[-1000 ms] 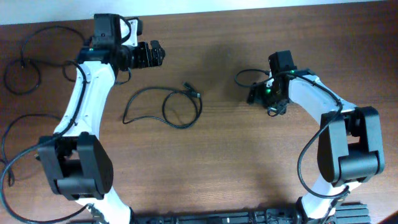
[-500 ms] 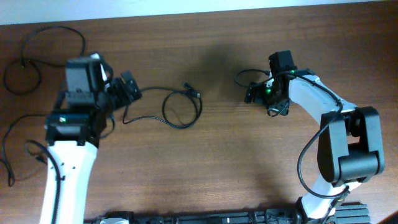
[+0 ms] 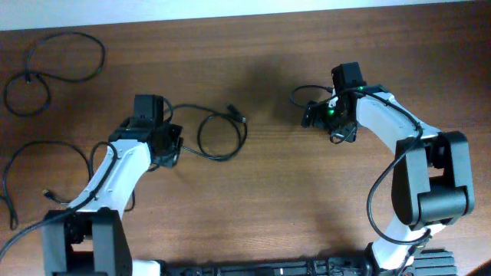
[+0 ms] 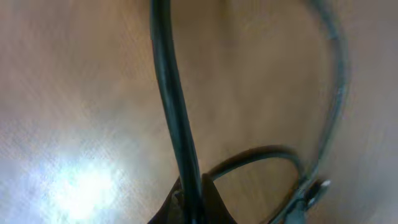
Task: Untangle cables
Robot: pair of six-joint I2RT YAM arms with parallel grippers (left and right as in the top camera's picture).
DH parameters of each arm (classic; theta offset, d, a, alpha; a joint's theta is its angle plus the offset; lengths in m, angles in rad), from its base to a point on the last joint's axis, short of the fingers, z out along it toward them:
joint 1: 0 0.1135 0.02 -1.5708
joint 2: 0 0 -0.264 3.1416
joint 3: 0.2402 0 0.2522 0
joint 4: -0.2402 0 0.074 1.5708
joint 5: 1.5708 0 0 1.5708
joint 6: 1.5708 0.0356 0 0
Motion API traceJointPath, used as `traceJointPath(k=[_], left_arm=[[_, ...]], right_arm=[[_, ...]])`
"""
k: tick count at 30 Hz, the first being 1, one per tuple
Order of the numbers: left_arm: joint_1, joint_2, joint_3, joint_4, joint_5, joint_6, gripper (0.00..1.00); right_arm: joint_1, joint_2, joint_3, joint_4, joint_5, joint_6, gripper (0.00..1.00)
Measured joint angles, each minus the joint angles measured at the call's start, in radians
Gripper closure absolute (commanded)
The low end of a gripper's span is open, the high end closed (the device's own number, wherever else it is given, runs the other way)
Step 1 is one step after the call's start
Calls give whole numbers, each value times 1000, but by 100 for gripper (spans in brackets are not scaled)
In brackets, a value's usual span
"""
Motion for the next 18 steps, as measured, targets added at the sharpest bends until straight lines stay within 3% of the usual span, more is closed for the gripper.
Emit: traceJointPath(k=[5, 7, 11, 15, 16, 18], left_arm=[[0, -185, 206, 180, -337, 555, 100], [0, -230, 219, 227, -451, 713, 100], [34, -178, 219, 225, -570, 777, 100], [91, 26, 219, 281, -583, 780, 100], [121, 60, 219, 308, -584, 781, 95], [174, 97, 219, 323, -578, 783, 67]], right_arm=[[0, 0, 0, 0, 0, -1, 1], [0, 0, 0, 0, 0, 0, 1], [0, 0, 0, 0, 0, 0, 1], [0, 0, 0, 1, 0, 0, 1], [0, 0, 0, 0, 0, 0, 1], [0, 0, 0, 0, 0, 0, 1]])
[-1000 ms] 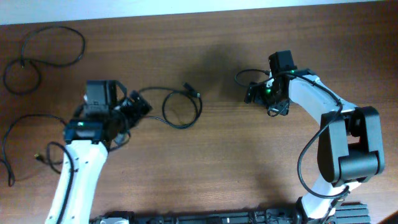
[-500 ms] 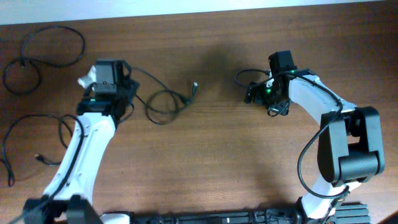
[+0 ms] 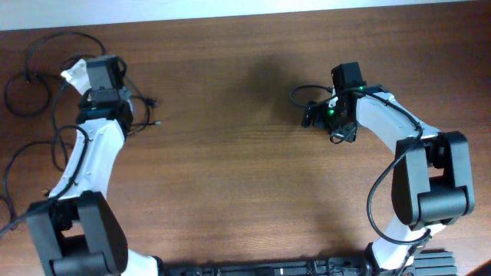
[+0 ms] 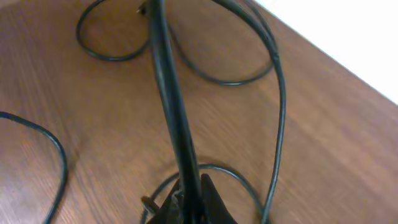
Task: Untangle cables
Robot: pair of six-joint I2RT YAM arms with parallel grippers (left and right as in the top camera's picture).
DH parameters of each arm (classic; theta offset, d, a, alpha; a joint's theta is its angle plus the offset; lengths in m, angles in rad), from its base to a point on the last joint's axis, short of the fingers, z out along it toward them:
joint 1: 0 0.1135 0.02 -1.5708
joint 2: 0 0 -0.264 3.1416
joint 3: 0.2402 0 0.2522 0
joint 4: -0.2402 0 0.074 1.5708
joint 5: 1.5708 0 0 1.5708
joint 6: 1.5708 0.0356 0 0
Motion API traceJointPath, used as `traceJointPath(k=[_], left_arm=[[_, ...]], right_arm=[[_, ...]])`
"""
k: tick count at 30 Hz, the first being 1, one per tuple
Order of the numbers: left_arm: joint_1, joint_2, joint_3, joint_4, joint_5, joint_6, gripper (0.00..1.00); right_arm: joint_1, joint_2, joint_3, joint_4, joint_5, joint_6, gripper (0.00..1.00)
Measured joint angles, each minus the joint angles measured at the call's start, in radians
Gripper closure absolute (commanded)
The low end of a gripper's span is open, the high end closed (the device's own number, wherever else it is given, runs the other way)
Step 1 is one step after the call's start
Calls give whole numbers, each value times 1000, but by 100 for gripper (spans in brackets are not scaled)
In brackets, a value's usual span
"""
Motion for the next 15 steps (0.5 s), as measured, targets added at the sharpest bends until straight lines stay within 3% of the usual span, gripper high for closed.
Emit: traceJointPath(k=[1, 2, 11, 15], left_arm=[[18, 12, 0, 0, 13, 5, 43], [29, 27, 0, 2, 30, -1, 1], [34, 65, 0, -28, 139, 0, 1], [41, 66, 5, -185, 44, -177, 1]], right_arm=[[0, 0, 0, 0, 0, 0, 1], [0, 0, 0, 0, 0, 0, 1], [0, 0, 0, 0, 0, 0, 1], [0, 0, 0, 0, 0, 0, 1]])
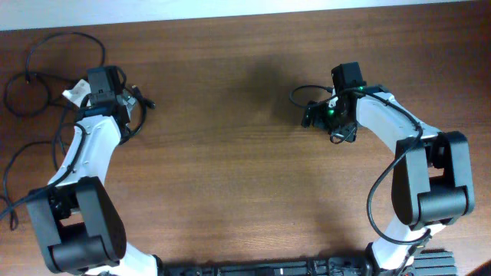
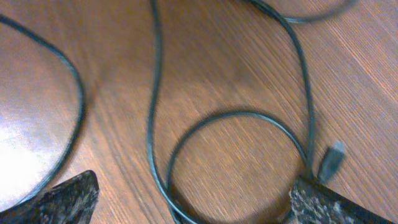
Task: Untangle cables
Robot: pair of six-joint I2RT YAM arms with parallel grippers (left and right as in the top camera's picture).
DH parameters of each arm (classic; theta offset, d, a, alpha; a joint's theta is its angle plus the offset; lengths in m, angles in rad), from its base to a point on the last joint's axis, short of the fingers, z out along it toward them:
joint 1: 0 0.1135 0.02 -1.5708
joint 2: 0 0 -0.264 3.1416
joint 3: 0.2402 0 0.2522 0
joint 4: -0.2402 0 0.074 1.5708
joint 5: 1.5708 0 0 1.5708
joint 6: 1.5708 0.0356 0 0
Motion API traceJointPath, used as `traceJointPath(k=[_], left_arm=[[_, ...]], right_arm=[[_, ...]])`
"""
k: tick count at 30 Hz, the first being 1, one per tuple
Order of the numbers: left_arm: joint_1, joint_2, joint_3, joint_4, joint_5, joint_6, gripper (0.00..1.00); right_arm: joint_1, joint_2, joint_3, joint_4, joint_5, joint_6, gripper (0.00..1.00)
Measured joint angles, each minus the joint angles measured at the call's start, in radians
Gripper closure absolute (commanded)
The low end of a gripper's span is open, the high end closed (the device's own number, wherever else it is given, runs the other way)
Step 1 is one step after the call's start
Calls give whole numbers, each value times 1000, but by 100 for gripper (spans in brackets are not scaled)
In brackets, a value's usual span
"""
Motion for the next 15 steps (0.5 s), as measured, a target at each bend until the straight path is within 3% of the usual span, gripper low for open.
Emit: traceJointPath(k=[2, 4, 5, 7, 8, 13, 15], left_arm=[[18, 1, 0, 0, -72, -41, 0], [75, 56, 1, 53, -103, -55, 16], [107, 108, 1, 84, -102, -50, 35], [134, 185, -1, 165, -85, -21, 82], [135, 209, -1, 189, -74, -12, 97], [122, 226, 0, 108, 75, -6, 100], [106, 220, 7, 10, 87, -79, 100]], right_arm=[[0, 0, 0, 0, 0, -1, 1], [0, 0, 0, 0, 0, -1, 1], [0, 0, 0, 0, 0, 0, 1], [0, 0, 0, 0, 0, 0, 1], [0, 0, 0, 0, 0, -1, 1], [0, 0, 0, 0, 0, 0, 1], [0, 0, 0, 0, 0, 0, 1]])
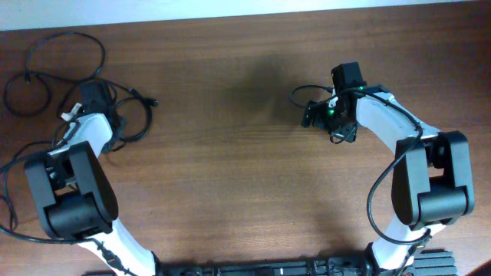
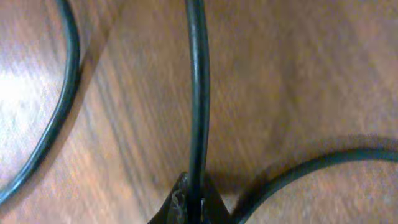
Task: Untangle cables
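My left gripper [image 2: 194, 202] is shut on a black cable [image 2: 198, 93] that runs straight up from the jaws, low over the wood. Overhead, that gripper [image 1: 98, 107] is at the far left, with the cable's loop [image 1: 136, 126] and connector end [image 1: 152, 101] just to its right. My right gripper [image 1: 313, 115] sits at the table's right-centre against a small black cable [image 1: 295, 93] looped around it. Its jaws are hidden under the wrist.
More black cables lie at the far left: a loop [image 1: 57, 42] near the back edge and long strands [image 1: 11, 165] by the left edge. In the left wrist view one strand [image 2: 62, 93] curves on the left and another [image 2: 311, 167] at lower right.
My left gripper was open above a cable loop with its connector in view. Now it is shut on a black cable, slightly lower and farther left. The right arm has not moved.
My left gripper was shut on a cable left of the table's middle, its loop lying to the right. Then it held that cable at the far left by the other cables. Then it stood open, the cable lying there. Now it grips a cable again.
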Robot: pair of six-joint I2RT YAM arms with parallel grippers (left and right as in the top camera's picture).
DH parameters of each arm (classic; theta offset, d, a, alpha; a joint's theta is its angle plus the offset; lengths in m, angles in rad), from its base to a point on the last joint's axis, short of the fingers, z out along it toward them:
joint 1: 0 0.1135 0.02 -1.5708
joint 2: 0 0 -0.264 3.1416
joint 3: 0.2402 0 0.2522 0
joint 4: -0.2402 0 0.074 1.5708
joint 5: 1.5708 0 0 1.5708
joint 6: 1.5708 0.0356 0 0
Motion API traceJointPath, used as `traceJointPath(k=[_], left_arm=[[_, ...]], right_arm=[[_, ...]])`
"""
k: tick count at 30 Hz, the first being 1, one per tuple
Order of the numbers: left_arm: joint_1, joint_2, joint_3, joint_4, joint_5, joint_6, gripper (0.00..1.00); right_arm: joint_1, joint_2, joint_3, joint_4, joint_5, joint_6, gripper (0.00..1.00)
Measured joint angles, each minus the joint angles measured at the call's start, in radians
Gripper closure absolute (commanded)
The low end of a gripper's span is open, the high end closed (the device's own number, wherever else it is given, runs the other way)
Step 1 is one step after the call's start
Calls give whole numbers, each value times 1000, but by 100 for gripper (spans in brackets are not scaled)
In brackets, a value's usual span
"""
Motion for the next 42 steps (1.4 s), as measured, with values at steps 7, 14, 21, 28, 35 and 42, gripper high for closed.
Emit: traceJointPath(k=[7, 14, 21, 28, 35, 42], left_arm=[[-91, -47, -1, -93, 79, -85, 14], [-97, -529, -6, -343, 215, 119, 1], [-116, -1136, -3, -599, 335, 385, 1], [-116, -1212, -7, -1053, 320, 392, 1], [-116, -1341, -8, -1052, 317, 392, 1], [-116, -1757, -8, -1054, 317, 392, 1]], right_arm=[[0, 0, 0, 0, 0, 1, 1], [0, 0, 0, 1, 0, 0, 1], [0, 0, 0, 2, 0, 0, 1], [0, 0, 0, 0, 0, 0, 1], [0, 0, 0, 1, 0, 0, 1], [0, 0, 0, 0, 0, 0, 1]])
